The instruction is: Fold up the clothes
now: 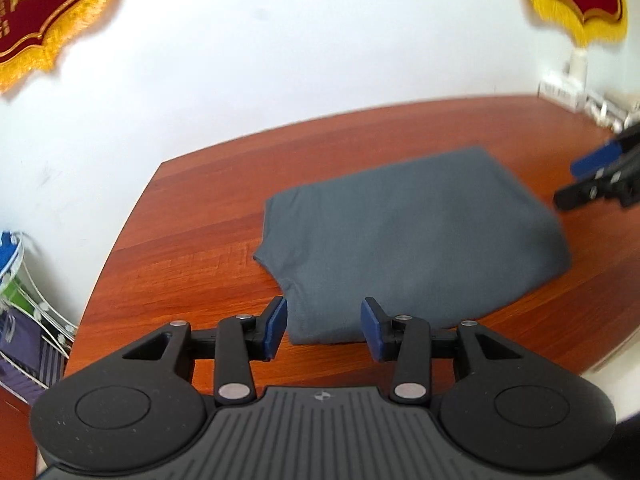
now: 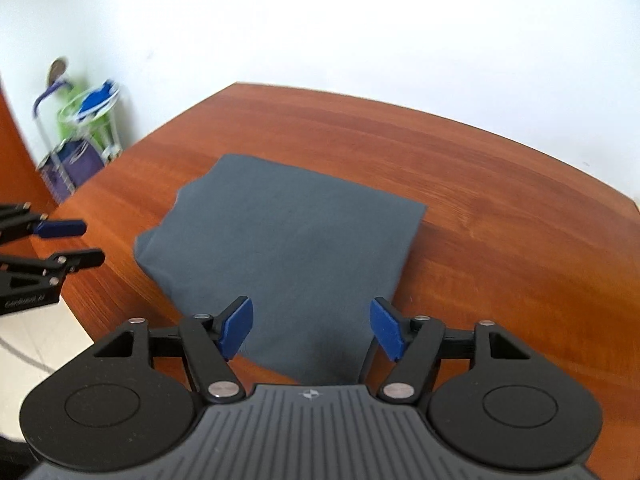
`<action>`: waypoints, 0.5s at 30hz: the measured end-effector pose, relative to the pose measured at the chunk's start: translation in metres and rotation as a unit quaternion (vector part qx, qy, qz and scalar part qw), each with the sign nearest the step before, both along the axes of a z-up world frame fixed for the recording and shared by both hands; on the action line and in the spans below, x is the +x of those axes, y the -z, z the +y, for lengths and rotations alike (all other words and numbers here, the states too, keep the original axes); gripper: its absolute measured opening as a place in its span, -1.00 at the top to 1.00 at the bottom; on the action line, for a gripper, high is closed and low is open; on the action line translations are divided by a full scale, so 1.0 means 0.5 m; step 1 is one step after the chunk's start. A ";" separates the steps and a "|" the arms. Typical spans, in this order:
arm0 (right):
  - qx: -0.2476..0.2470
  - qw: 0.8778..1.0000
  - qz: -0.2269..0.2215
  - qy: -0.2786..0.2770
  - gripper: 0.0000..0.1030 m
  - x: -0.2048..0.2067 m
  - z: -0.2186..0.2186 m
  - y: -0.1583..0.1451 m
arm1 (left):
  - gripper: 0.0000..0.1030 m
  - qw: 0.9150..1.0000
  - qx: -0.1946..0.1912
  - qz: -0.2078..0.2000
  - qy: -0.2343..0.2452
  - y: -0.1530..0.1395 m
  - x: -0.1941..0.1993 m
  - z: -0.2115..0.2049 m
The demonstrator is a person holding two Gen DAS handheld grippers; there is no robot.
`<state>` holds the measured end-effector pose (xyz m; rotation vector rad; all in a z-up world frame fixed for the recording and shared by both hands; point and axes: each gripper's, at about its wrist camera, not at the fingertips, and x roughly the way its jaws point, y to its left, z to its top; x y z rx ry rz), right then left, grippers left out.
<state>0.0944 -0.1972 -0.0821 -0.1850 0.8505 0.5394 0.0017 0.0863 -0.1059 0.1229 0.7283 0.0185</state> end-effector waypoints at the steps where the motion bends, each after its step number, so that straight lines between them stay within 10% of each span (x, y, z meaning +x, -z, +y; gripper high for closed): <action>1: 0.006 1.000 -0.002 0.011 -0.45 -0.018 0.001 -0.007 | 0.10 1.000 -0.004 -0.002 -0.003 -0.011 -0.014 -0.003; 15: 0.030 0.996 -0.042 0.079 -0.71 -0.287 0.056 -0.126 | -0.32 0.999 -0.042 -0.005 -0.013 -0.136 -0.246 -0.033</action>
